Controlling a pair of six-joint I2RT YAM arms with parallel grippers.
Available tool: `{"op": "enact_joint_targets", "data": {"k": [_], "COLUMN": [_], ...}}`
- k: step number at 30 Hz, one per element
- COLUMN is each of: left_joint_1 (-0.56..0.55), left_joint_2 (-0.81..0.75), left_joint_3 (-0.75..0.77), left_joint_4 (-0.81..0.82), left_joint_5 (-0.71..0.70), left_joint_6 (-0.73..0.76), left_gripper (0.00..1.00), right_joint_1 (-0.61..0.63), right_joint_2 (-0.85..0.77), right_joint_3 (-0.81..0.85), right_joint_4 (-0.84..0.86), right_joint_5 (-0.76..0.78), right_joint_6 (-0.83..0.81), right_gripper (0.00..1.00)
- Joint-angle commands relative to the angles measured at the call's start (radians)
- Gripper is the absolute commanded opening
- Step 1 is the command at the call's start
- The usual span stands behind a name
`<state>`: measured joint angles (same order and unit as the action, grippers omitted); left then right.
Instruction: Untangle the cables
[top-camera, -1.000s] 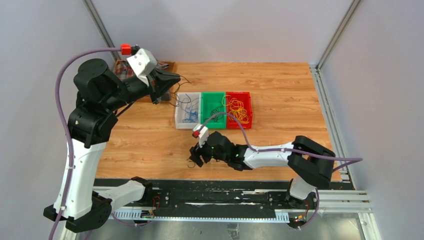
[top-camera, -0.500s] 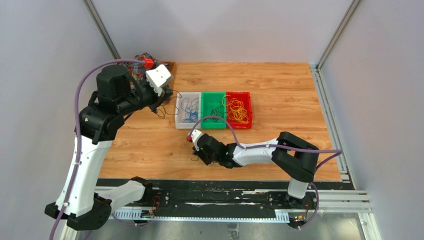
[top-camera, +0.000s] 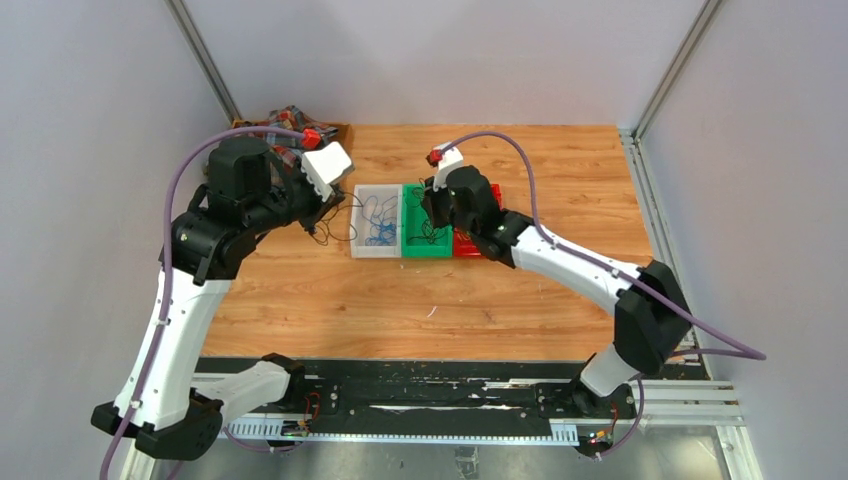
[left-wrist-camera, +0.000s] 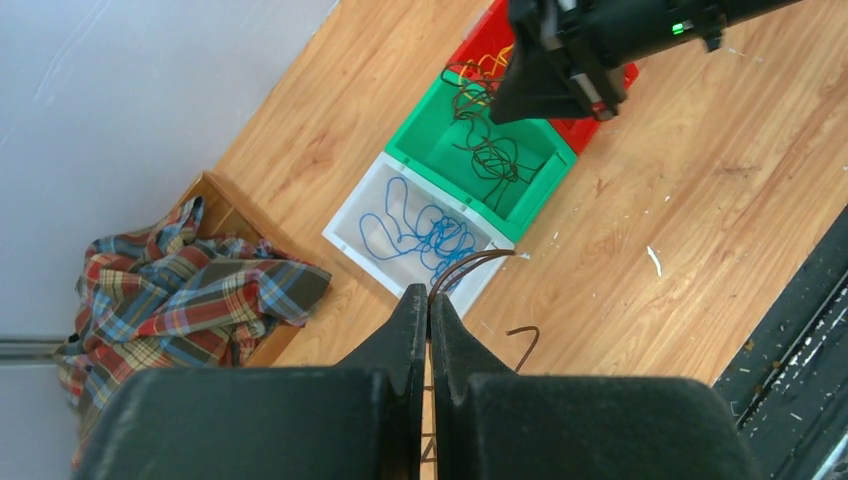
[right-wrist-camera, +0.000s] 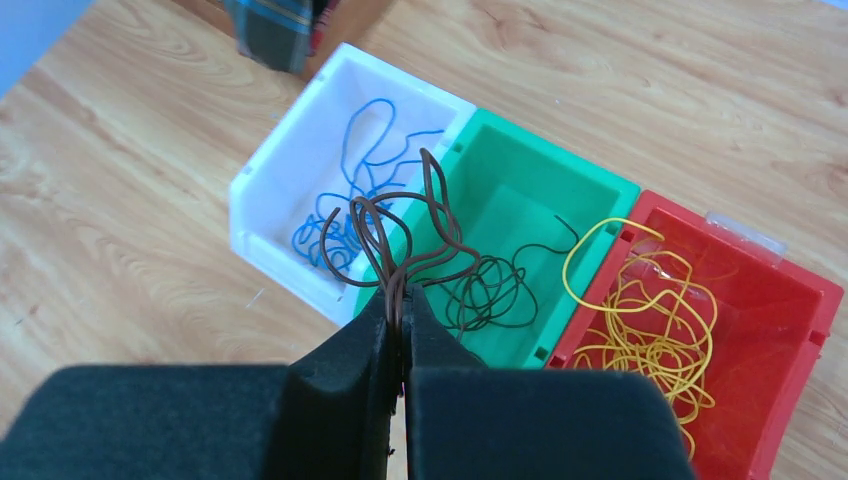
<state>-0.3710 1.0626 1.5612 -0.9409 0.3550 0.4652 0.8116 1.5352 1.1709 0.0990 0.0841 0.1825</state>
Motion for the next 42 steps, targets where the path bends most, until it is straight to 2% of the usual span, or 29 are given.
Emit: {"op": "enact_joint_targets", "data": {"k": [1, 8, 11, 15, 19, 21, 26, 30, 33, 38, 42], "left_joint_1": [-0.006, -0.007, -0.007, -0.016, -0.075, -0.096, -0.111, -0.131, -0.149, -0.166, -0.166], "left_joint_2": [0.003, 0.009, 0.024, 0.082, 0.168, 0.216, 0.314, 0.393, 0.468, 0.622, 0.684], "left_joint_3": [0.023, -0.004, -0.001, 0.031, 0.080, 0.101, 0.148, 0.165, 0.188, 0.296, 0.278], "left_joint_4": [0.005, 0.004, 0.007, 0.008, 0.008, 0.014, 0.091, 0.161, 0.238, 0.257, 0.320], "left_joint_5": [0.025, 0.102, 0.147, 0.287, 0.276, 0.255, 0.234, 0.239, 0.253, 0.269, 0.244], "left_joint_6": [0.000, -0.022, -0.033, -0.093, -0.125, -0.123, -0.172, -0.165, -0.181, -0.177, -0.117], "left_gripper": [0.00, 0.00, 0.00, 0.01, 0.00, 0.00, 0.00, 0.00, 0.00, 0.00, 0.00], "right_joint_1": [-0.026, -0.046, -0.052, -0.058, -0.074, -0.084, -0.143, -0.215, -0.270, -0.357, -0.379], "right_joint_2": [0.128, 0.289, 0.295, 0.249, 0.186, 0.146, -0.002, -0.147, -0.259, -0.405, -0.477], "right_joint_3": [0.069, 0.166, 0.185, 0.161, 0.128, 0.102, -0.001, -0.122, -0.209, -0.292, -0.318], "right_joint_4": [-0.119, -0.126, -0.120, -0.064, -0.035, -0.016, 0.009, -0.027, -0.041, -0.097, -0.125], "right_joint_5": [0.068, 0.133, 0.148, 0.086, 0.055, 0.045, 0.078, 0.217, 0.313, 0.354, 0.387], "right_joint_6": [0.042, 0.068, 0.071, 0.061, 0.070, 0.074, 0.140, 0.213, 0.217, 0.235, 0.209], "right_gripper": [0.01, 0.02, 0.17, 0.41, 0.66, 0.72, 0.71, 0.67, 0.67, 0.67, 0.66]}}
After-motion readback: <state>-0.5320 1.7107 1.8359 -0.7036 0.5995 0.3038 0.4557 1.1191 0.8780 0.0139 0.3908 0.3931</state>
